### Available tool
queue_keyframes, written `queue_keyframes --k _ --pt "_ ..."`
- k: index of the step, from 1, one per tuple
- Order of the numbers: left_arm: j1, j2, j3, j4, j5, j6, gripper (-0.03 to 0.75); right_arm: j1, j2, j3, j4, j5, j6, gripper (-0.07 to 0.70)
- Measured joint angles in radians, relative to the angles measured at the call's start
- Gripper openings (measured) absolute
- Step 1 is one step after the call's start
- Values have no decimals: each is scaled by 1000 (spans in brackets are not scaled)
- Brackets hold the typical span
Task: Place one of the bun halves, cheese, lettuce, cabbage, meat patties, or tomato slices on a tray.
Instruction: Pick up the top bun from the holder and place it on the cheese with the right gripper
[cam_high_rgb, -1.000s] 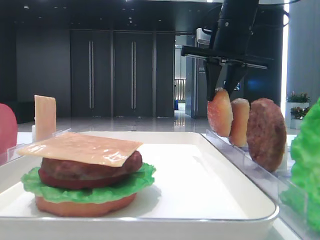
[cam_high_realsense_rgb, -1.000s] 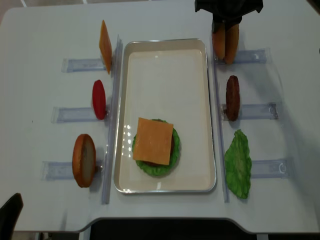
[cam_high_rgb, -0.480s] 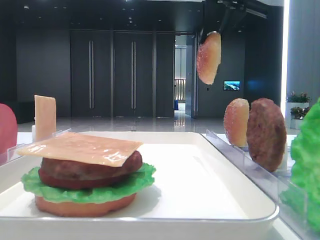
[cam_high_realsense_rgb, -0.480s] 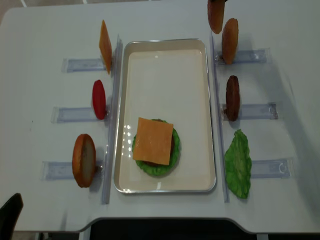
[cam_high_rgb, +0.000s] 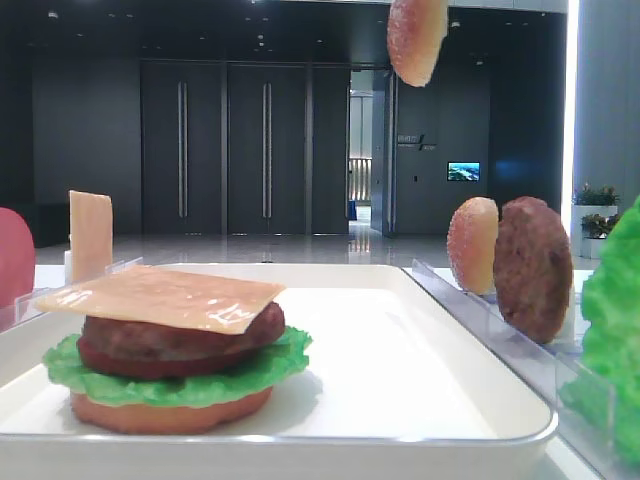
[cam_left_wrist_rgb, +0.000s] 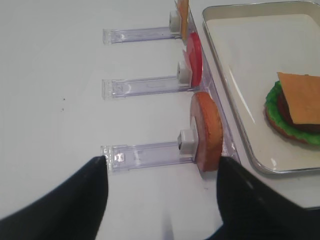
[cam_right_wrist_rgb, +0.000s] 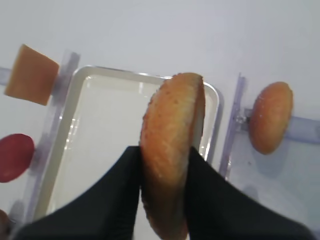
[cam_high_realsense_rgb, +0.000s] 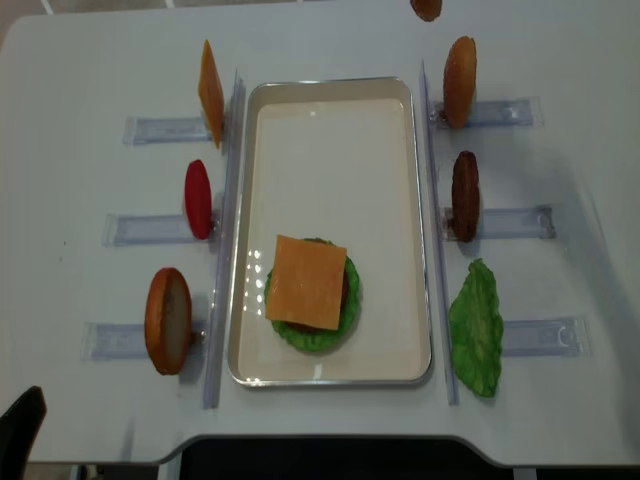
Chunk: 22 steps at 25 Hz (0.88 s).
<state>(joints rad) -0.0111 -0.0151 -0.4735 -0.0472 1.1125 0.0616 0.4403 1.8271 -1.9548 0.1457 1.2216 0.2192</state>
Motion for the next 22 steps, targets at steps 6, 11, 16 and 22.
queue_keyframes --k 6,11,16,22 --pt "0 0 0 0 0 0 517 26 -151 312 -8 -57 31 191" --pt "0 0 0 0 0 0 517 28 -319 495 142 -168 -5 191" --pt "0 0 0 0 0 0 517 43 -429 635 319 -282 -79 189" --pt "0 0 0 0 0 0 517 120 -482 839 528 -481 -208 184"
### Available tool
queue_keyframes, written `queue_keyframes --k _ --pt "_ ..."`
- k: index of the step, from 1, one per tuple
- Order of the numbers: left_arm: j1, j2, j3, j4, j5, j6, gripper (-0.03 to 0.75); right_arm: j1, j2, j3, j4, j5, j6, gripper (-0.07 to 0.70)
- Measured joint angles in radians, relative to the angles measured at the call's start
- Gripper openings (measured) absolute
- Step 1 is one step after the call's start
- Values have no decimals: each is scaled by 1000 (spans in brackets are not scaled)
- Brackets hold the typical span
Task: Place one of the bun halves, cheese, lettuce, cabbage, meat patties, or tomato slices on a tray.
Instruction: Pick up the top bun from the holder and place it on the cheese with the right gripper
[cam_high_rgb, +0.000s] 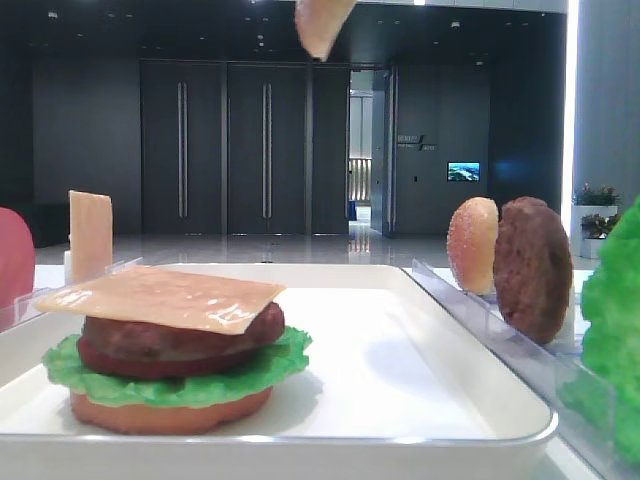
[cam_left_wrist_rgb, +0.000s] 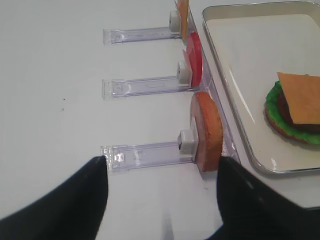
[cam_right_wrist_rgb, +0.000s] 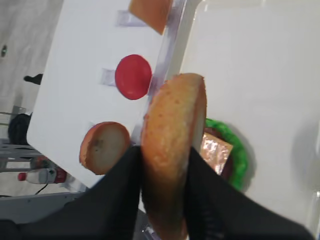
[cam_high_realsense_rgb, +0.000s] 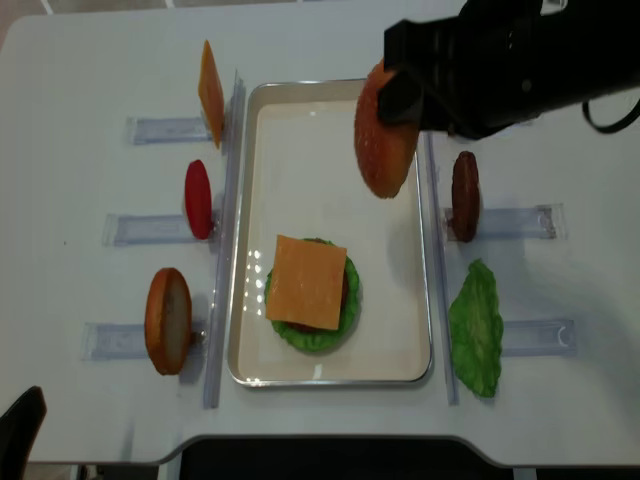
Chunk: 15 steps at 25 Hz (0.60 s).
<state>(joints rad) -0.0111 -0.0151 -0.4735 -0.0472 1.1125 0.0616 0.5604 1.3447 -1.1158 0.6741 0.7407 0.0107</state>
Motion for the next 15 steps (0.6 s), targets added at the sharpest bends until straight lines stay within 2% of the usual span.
queue_keyframes --k 5,7,10,15 --pt "0 0 0 0 0 0 517 94 -1 133 170 -147 -125 184" --pt "0 0 0 0 0 0 517 129 4 162 226 -185 -158 184" --pt "0 0 0 0 0 0 517 152 37 171 334 -213 -244 184" --pt "0 0 0 0 0 0 517 157 122 171 582 -224 -477 181"
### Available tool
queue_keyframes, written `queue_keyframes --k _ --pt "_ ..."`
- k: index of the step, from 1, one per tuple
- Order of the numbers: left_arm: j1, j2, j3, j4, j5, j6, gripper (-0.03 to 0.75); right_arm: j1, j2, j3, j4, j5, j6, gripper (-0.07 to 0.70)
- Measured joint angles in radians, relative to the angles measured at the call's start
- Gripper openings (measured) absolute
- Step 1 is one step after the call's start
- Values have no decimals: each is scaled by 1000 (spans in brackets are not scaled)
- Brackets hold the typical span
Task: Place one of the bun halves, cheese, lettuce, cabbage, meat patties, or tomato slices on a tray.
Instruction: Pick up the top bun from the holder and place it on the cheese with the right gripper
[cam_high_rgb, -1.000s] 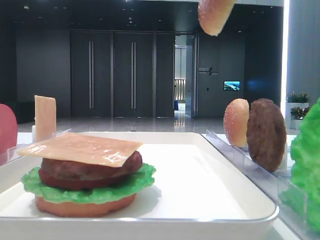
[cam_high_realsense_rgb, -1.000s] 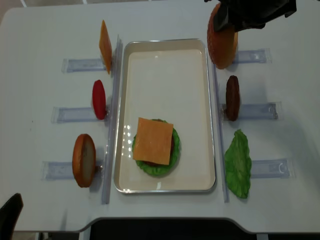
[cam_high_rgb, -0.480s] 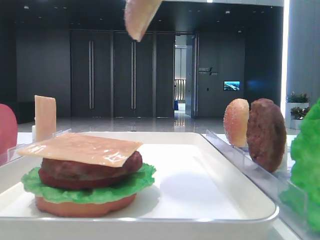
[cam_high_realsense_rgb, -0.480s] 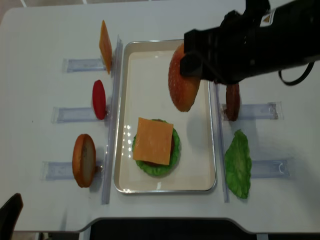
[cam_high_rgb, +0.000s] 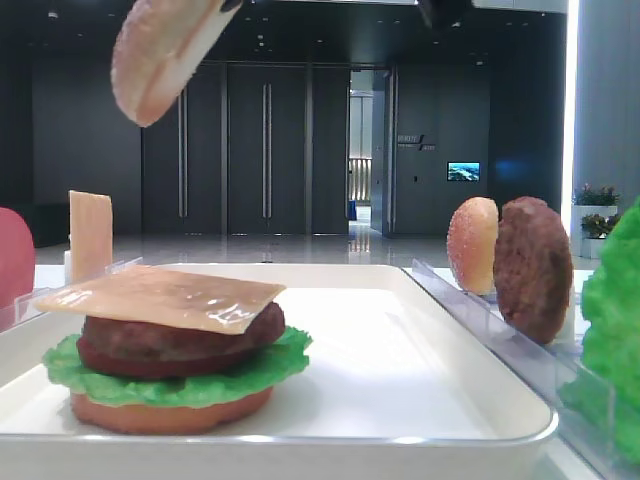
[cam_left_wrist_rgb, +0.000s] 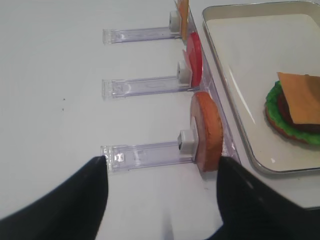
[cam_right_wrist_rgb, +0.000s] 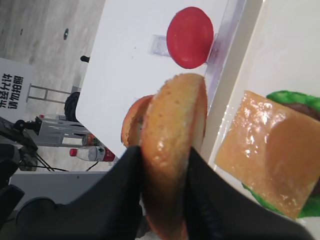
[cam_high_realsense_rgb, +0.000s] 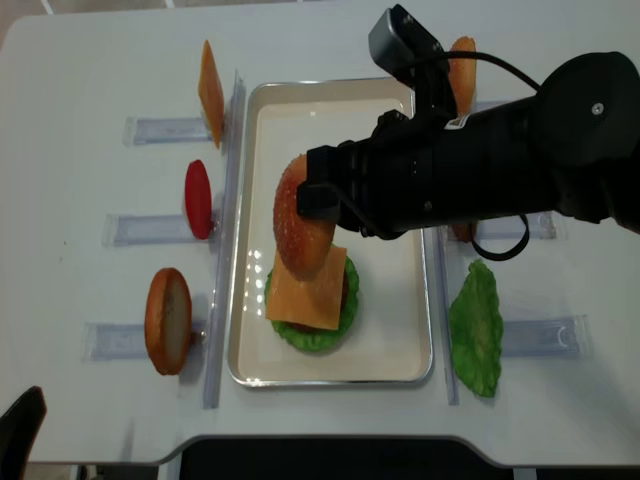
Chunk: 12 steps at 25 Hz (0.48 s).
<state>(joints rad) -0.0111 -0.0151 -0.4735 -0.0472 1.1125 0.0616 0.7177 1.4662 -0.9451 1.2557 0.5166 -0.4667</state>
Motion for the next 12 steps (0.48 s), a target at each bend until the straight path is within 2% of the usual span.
queue_keyframes --k 2,6,12 --pt "0 0 0 0 0 0 517 0 28 0 81 -10 -80 181" --pt "0 0 0 0 0 0 517 0 86 0 203 14 -208 181" --pt "0 0 0 0 0 0 517 0 165 0 279 46 -302 181"
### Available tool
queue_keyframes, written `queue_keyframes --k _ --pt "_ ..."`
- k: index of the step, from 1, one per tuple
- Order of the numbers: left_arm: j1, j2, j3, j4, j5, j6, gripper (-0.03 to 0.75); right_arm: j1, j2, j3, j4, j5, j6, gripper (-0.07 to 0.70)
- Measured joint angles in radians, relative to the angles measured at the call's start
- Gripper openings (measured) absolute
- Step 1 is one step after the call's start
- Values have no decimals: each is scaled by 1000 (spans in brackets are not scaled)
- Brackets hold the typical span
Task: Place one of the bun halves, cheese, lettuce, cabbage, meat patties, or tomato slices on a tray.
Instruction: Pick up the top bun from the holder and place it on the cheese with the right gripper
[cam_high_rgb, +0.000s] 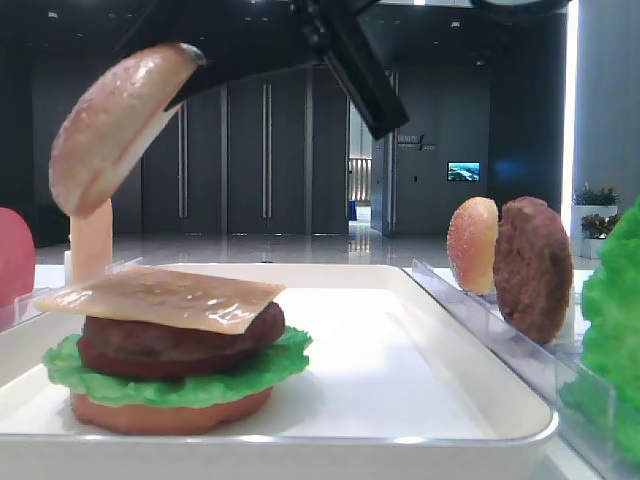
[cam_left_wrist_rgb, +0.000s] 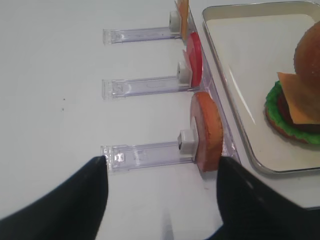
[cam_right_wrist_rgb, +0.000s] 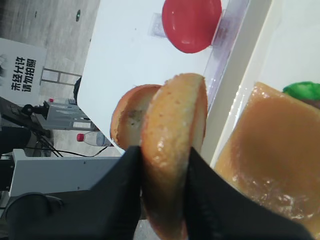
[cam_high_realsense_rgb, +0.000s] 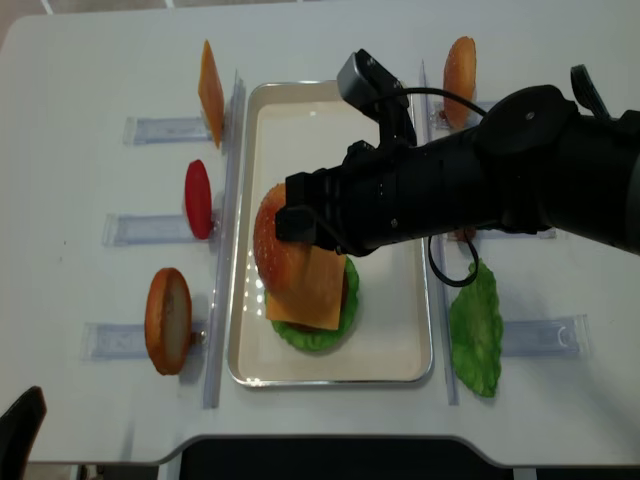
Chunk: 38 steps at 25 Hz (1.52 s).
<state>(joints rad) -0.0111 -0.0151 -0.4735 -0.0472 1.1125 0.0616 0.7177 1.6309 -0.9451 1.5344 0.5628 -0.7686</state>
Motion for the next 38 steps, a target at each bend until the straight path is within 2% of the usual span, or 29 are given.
queue_keyframes --k 15,23,38 --pt "0 0 0 0 0 0 517 -11 85 1 24 30 -65 181" --pt "0 0 0 0 0 0 517 -49 85 1 24 50 -69 181" --pt "0 0 0 0 0 0 517 -51 85 38 49 61 -75 181"
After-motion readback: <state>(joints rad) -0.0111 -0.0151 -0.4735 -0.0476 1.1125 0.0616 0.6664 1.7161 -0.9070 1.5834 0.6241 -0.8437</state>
